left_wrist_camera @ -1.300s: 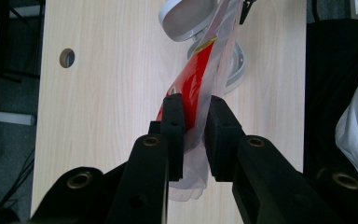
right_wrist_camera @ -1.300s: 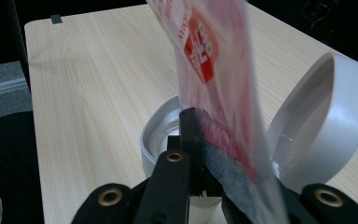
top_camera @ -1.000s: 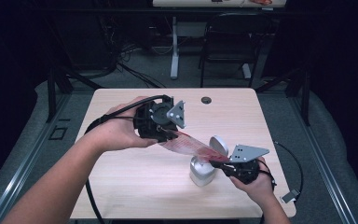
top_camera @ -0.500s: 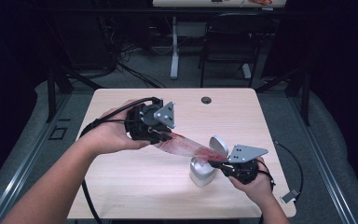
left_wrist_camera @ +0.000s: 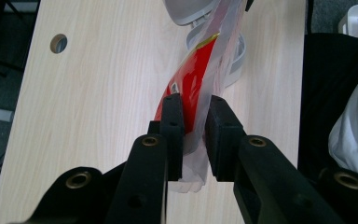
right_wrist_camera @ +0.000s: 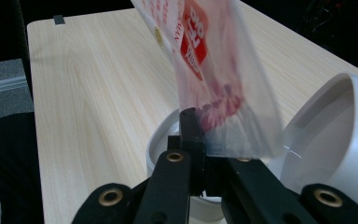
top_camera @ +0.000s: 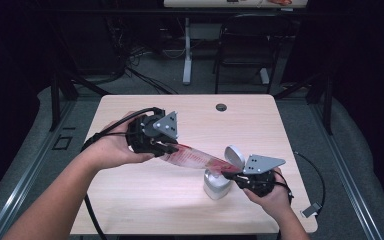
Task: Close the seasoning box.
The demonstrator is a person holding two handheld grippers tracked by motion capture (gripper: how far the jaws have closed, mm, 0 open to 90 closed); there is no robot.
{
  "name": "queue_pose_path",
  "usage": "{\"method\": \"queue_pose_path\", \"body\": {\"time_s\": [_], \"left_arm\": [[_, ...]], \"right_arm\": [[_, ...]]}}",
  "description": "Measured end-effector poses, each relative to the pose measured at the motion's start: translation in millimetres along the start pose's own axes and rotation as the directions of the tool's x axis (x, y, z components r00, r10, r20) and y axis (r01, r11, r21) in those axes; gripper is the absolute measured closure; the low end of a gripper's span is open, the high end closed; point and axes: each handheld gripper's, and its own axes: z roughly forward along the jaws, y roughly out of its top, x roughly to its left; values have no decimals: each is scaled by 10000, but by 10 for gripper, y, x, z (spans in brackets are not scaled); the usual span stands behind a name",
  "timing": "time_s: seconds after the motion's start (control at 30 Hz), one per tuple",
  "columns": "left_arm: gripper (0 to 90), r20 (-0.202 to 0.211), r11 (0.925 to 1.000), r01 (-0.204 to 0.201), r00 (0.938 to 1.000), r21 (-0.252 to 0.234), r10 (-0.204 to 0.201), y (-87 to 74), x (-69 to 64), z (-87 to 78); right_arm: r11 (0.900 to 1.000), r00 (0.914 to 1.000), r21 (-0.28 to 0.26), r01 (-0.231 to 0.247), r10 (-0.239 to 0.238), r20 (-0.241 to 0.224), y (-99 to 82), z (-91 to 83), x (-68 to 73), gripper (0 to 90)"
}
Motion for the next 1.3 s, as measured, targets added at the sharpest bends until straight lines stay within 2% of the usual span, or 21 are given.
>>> {"method": "queue_pose_path", "body": {"time_s": [0.17,0.2,0.53,0.63,1.3], "left_arm": [[782,21,9997,195,9998,-152,-194,-56,-7,6],[781,21,9999,100,9999,-85,-99,-67,1,4],[773,28,9974,569,9984,-451,-568,-219,-25,70],[772,44,9977,586,9983,-350,-585,-271,-15,99],[770,202,9936,959,9953,-602,-948,-495,-48,224]], "right_arm": [[10000,10000,-55,-21,21,-68,12,4,10,900],[10000,10000,-49,-2,2,-64,15,3,9,900],[9999,10000,-143,-31,31,-44,27,-4,11,900],[9996,9999,-252,-130,128,-109,23,-6,8,900],[9991,9997,-369,-216,212,-101,29,-6,7,900]]}}
